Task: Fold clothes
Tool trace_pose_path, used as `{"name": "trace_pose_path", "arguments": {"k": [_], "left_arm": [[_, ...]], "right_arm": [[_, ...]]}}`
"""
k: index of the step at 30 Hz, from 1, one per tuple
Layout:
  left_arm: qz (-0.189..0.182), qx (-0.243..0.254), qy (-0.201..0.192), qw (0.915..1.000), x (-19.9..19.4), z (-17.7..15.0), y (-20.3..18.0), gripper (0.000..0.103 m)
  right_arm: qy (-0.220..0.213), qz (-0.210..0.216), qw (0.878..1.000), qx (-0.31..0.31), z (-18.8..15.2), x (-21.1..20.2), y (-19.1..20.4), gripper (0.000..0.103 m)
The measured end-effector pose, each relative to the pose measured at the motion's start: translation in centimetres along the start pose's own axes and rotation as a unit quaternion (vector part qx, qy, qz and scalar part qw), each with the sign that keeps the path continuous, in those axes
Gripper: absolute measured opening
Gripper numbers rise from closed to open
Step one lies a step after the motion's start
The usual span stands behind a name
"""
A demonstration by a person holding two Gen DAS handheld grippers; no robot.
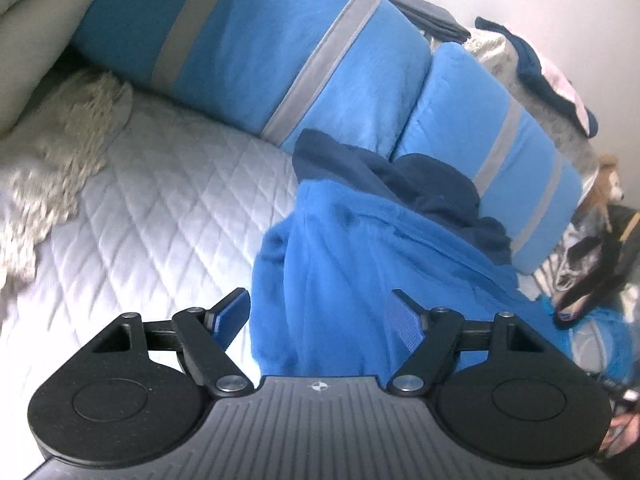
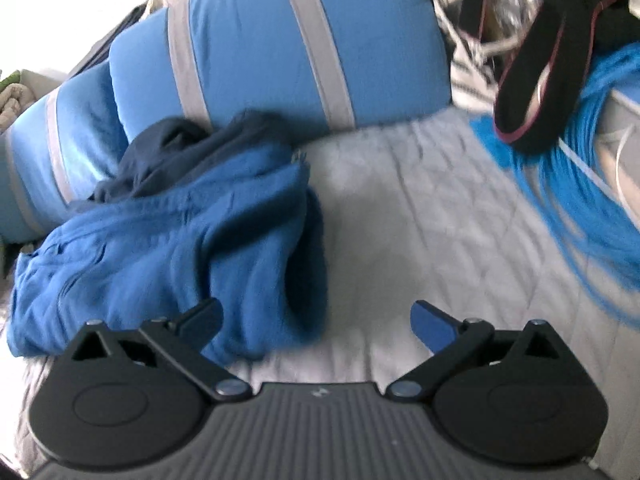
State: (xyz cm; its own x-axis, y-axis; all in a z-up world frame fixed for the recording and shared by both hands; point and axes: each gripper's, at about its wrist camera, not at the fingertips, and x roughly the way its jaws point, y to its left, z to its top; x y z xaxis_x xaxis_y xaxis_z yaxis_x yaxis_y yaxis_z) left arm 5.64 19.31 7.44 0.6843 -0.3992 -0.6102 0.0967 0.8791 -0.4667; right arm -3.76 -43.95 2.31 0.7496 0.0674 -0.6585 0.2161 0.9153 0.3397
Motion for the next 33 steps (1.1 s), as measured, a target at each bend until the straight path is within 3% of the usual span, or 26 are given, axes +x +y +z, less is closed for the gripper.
{"name": "trace_pose_path", "arguments": {"k": [4,8,10,13,16,22,27,30,33], "left_arm": [[-0.040,-0.064,0.001,0.9971,-0.7,-1.7,1.4,0.075],[-0.084,-0.148,0.010,0.9852,0.5,-3.8,3.3,0.075],[-0.110,-0.194,0.018,0.9746,1.6,-4.9,4.2,0.075],[-0.156,-0.268,0.017,0.9506,3.3,-6.8,5.2,0.075],[-0.175,-0.310,0.006,0.9342,4.8,-7.9,5.6,0.075],[-0.150,-0.381,-0.043,0.9113,6.5,-8.8,5.3,0.075],[-0.094,-0.393,-0.058,0.9128,7.3,-8.1,4.2,0.075],[-0.075,-0.408,-0.073,0.9072,7.5,-8.1,3.8,0.075],[-0.078,-0.428,-0.090,0.8961,8.1,-8.1,3.8,0.073]], "right_arm": [[0.015,0.049,0.996,0.076,-1.7,-0.2,-1.2,0.103],[0.010,0.097,0.980,0.172,-3.1,0.5,-2.6,0.103],[0.008,0.121,0.968,0.219,-3.8,0.9,-3.3,0.103],[-0.001,0.146,0.951,0.274,-4.6,1.9,-3.7,0.103],[-0.008,0.158,0.938,0.308,-5.0,3.1,-3.6,0.103],[-0.043,0.150,0.915,0.371,-5.1,4.2,-2.9,0.102],[-0.059,0.121,0.908,0.397,-4.7,4.8,-2.1,0.100],[-0.071,0.106,0.898,0.422,-4.7,5.2,-2.0,0.093],[-0.079,0.086,0.887,0.447,-4.9,5.7,-2.4,0.078]]}}
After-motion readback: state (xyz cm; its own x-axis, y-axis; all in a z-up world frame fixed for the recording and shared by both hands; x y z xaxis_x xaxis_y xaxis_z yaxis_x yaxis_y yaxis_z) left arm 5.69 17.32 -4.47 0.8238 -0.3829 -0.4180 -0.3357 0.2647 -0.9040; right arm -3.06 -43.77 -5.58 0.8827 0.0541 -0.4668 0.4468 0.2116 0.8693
